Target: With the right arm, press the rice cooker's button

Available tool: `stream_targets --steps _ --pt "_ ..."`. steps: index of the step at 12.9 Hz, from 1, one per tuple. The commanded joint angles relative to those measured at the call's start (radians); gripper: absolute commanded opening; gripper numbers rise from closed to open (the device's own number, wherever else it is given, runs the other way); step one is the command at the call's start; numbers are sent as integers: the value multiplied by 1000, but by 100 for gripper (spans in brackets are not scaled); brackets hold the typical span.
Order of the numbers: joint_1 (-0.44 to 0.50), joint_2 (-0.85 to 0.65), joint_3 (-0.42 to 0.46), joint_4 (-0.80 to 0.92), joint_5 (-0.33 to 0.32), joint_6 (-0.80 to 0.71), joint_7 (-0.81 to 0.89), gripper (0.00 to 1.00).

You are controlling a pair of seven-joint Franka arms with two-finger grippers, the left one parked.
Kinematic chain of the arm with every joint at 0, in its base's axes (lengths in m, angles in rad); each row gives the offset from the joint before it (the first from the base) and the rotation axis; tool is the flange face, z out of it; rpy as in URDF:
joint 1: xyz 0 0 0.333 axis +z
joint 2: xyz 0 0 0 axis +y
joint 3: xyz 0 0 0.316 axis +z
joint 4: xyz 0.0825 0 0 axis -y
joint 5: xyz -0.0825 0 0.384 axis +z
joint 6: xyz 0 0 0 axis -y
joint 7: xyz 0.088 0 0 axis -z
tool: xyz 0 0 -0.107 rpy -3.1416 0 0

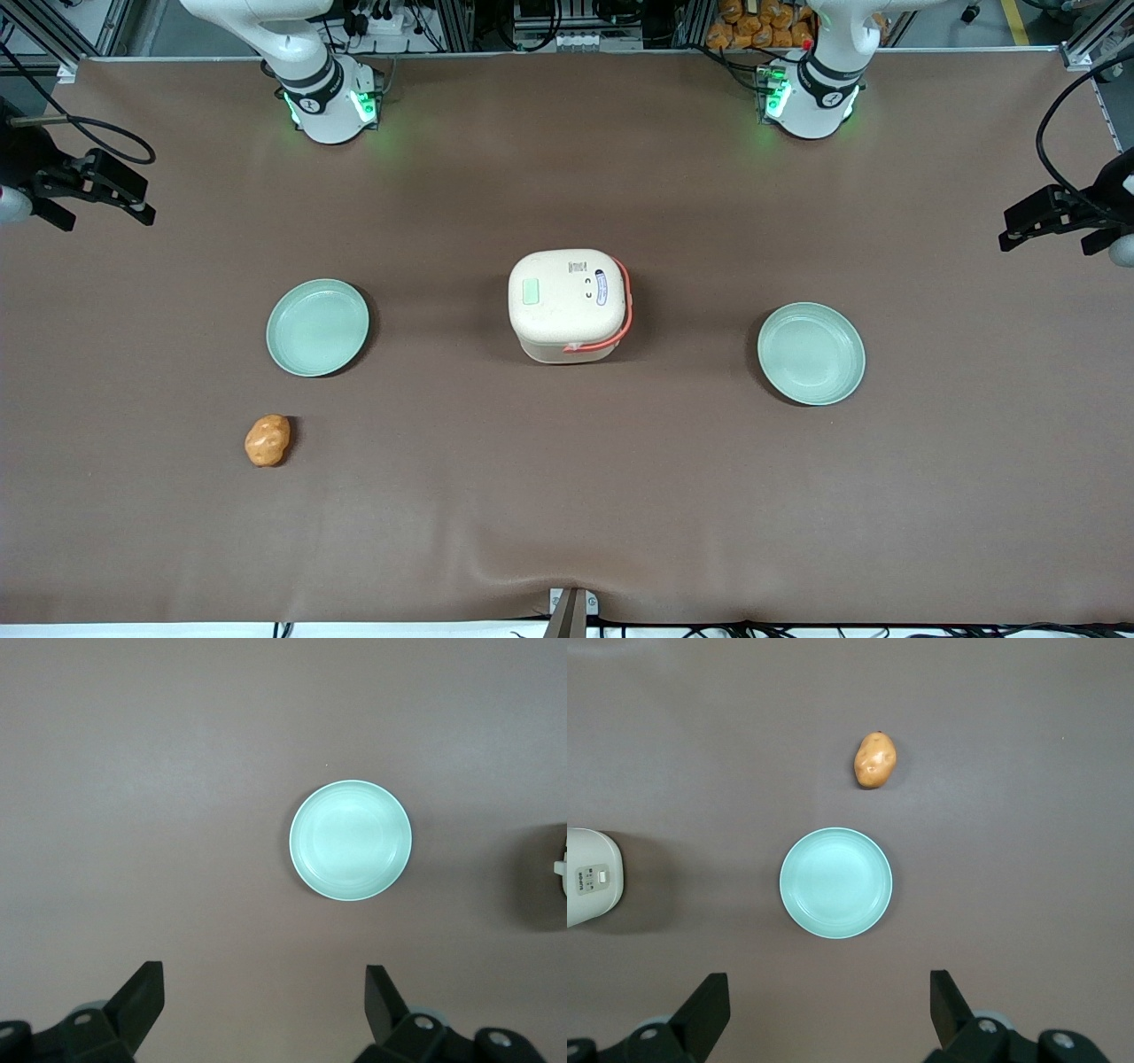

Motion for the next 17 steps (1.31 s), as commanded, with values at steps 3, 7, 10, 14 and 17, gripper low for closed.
stream_targets --steps 3,7,10,14,17 --pt "-11 -8 13 1 -12 -3 -10 100" --pt "-11 -1 13 2 -12 -2 -12 100" --pt "-14 6 13 7 -5 0 -10 100" --pt "-3 10 14 5 -7 -3 -9 100" --pt "17 12 16 4 -7 -3 2 100"
